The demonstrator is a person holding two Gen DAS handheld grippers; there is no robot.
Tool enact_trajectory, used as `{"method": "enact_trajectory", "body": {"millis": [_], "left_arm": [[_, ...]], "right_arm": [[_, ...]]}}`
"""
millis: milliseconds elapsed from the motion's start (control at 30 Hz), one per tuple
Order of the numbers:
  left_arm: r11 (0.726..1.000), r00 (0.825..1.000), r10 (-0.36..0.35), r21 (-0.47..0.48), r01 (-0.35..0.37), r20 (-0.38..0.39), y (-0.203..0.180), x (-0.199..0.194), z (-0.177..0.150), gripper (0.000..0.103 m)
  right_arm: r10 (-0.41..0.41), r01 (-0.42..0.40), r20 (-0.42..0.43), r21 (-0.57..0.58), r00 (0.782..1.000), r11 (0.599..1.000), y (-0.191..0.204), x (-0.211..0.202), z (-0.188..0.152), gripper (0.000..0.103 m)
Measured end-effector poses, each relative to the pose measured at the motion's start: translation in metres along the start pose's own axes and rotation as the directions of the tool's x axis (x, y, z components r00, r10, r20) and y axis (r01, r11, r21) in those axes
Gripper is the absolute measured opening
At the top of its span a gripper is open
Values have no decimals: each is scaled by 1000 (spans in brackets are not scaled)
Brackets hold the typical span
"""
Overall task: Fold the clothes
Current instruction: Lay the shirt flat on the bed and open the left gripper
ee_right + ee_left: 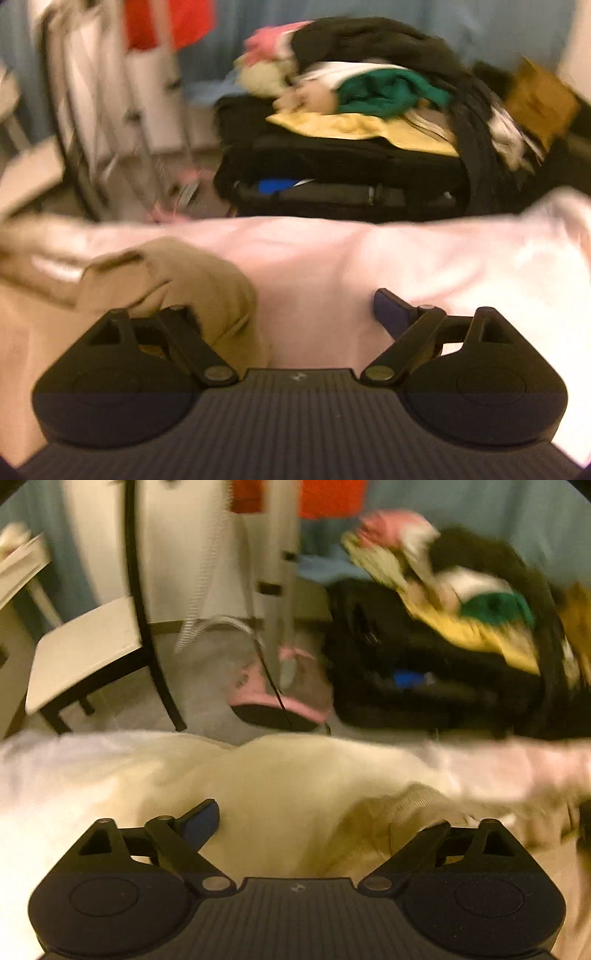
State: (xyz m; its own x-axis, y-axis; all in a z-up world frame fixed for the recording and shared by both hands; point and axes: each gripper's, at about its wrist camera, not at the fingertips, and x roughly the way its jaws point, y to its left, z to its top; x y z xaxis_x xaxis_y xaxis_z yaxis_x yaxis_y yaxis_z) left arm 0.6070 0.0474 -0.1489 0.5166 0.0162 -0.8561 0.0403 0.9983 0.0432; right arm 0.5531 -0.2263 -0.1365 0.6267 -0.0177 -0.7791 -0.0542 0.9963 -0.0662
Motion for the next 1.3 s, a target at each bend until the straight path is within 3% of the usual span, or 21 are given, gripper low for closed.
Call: {"method": "enact_trajectory", "body": {"millis": [100,200,267,400,567,800,933,1067,1167,1300], "left_arm": [[993,999,34,112,-36,19,-13,-31,2,103],[995,999,-8,104,3,49,-23,-80,-10,103],[997,995,-11,71,3,103,-25,-114,-29,103],[999,976,-42,-20,47,215,-18,-184,-94,103],[987,937,-64,-116,110,344,-5,-272,-194,103],[970,903,-72,-180,162,424,10,-368,-316,102],[954,903,-85,-226,195,422,18,-380,-348,101],[930,906,-112,-279,241,408,29,-374,-364,100],[903,919,-129,-339,265,372,39,-352,-364,98],[842,924,-121,-456,289,362,62,-312,-358,95]], "right_arm": [[49,-49,31,-16,998,999,7,-32,8,85],[107,-110,85,40,991,993,12,-74,1,86],[104,-112,123,55,987,992,19,-109,-12,86],[116,-140,221,96,968,986,24,-182,-53,86],[151,-220,314,198,937,955,26,-276,-128,86],[146,-234,431,158,890,959,43,-384,-228,86],[156,-291,487,216,860,932,37,-412,-270,86],[162,-333,530,244,832,911,34,-410,-296,86],[164,-350,521,280,838,894,32,-394,-310,86],[173,-356,504,294,846,887,29,-375,-311,86]]}}
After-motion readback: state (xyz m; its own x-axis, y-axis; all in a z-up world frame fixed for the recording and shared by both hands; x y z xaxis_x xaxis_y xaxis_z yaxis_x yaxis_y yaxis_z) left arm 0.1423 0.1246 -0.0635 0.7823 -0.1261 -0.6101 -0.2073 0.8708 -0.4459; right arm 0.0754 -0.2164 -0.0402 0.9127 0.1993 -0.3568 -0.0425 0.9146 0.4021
